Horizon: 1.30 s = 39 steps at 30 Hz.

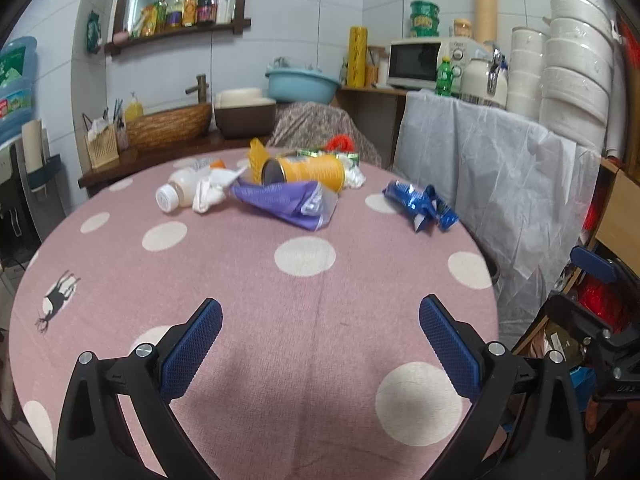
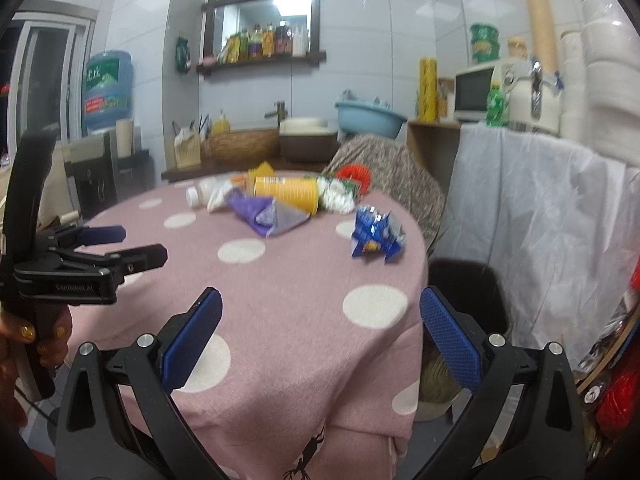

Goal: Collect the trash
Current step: 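Reach the right tool to the blue chip bag and close on it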

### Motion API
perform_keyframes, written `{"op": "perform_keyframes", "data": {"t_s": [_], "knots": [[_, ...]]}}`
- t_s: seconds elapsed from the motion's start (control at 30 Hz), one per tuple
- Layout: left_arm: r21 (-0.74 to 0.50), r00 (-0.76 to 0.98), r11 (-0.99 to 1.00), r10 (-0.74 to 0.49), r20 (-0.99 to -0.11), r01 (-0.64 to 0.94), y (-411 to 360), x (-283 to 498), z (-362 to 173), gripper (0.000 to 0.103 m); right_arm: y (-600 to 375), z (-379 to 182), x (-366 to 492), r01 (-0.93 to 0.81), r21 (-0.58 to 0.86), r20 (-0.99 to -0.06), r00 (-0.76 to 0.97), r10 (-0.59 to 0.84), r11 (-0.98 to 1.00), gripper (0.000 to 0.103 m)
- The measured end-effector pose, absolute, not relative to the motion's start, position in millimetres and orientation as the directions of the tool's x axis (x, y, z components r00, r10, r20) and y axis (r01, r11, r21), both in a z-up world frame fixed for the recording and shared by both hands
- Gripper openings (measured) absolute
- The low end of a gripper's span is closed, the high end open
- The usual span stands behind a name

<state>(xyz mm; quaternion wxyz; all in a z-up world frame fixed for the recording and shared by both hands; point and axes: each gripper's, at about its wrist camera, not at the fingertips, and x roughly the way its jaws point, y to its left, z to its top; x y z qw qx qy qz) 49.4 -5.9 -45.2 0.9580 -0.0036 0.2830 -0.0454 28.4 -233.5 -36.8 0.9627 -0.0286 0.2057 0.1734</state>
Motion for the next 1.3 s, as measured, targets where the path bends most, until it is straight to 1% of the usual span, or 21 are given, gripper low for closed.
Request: {"op": "perform_keyframes", "data": {"t_s": [0.1, 0.17, 0.3, 0.43, 0.6, 0.73, 0.87, 0.9, 0.93, 0.97, 1.0, 1.03, 1.1, 1.17, 1.3], "knots": [[-0.028, 0.801, 0.996, -0.08, -0.593, 0.079, -1.8, 61.5, -54.7, 0.098, -233.8, -50.3, 48.1, -0.362, 0.038, -0.467, 0.818, 0.337, 0.931, 0.098], [-0.026, 0.785, 0.997, -0.071, -0.615, 0.07, 2.7, 69.7, -56.9, 0.098, -236.4, -55.6, 63.0, -0.363, 0.053, -0.488, 0.803, 0.341, 0.93, 0.098], [-0.026, 0.788, 0.998, -0.057, -0.613, 0.052, 11.8, 85.3, -55.0, 0.098, -241.1, -57.7, 99.7, -0.374, 0.074, -0.521, 0.776, 0.355, 0.925, 0.098], [-0.069, 0.795, 0.997, -0.076, -0.602, 0.043, 22.9, 104.0, -48.4, 0.098, -240.0, -50.7, 145.1, -0.364, 0.046, -0.538, 0.775, 0.33, 0.93, 0.098], [-0.083, 0.772, 0.996, -0.086, -0.629, 0.044, 27.9, 129.2, -46.3, 0.098, -231.7, -46.0, 211.1, -0.366, 0.059, -0.578, 0.746, 0.33, 0.929, 0.098], [-0.058, 0.743, 0.996, -0.084, -0.664, 0.061, 24.0, 144.5, -50.4, 0.098, -214.6, -50.4, 250.5, -0.344, -0.003, -0.624, 0.734, 0.267, 0.939, 0.098], [-0.056, 0.73, 0.995, -0.095, -0.677, 0.077, 22.0, 151.8, -53.4, 0.098, -209.4, -59.4, 277.2, -0.308, -0.004, -0.671, 0.706, 0.226, 0.951, 0.097], [-0.056, 0.729, 0.996, -0.094, -0.678, 0.076, 22.7, 153.8, -54.0, 0.098, -209.6, -61.2, 280.8, -0.301, -0.004, -0.677, 0.703, 0.219, 0.954, 0.092], [-0.058, 0.728, 0.996, -0.094, -0.679, 0.074, 23.4, 155.9, -54.8, 0.098, -209.4, -62.7, 283.9, -0.299, -0.005, -0.681, 0.7, 0.216, 0.954, 0.084], [-0.063, 0.728, 0.995, -0.095, -0.679, 0.072, 24.4, 157.6, -55.4, 0.098, -208.0, -64.4, 286.1, -0.3, -0.009, -0.686, 0.696, 0.213, 0.954, 0.08], [-0.066, 0.726, 0.995, -0.096, -0.681, 0.069, 25.5, 159.4, -55.9, 0.098, -206.6, -66.2, 288.4, -0.299, -0.014, -0.69, 0.694, 0.207, 0.954, 0.072], [-0.068, 0.724, 0.995, -0.095, -0.683, 0.067, 26.1, 161.5, -56.3, 0.098, -206.3, -68.0, 288.8, -0.299, -0.02, -0.692, 0.693, 0.203, 0.954, 0.067], [-0.056, 0.725, 0.996, -0.092, -0.682, 0.073, 24.8, 165.4, -55.8, 0.098, -204.0, -71.5, 289.1, -0.305, -0.027, -0.693, 0.692, 0.202, 0.952, 0.051], [-0.023, 0.738, 0.996, -0.081, -0.67, 0.089, 22.3, 167.3, -53.8, 0.098, -202.7, -72.6, 287.9, -0.311, -0.034, -0.687, 0.698, 0.204, 0.95, 0.042], [-0.008, 0.752, 0.994, -0.087, -0.653, 0.108, 26.6, 174.2, -50.4, 0.098, -198.1, -70.3, 282.4, -0.335, -0.065, -0.666, 0.716, 0.209, 0.94, 0.036]]}}
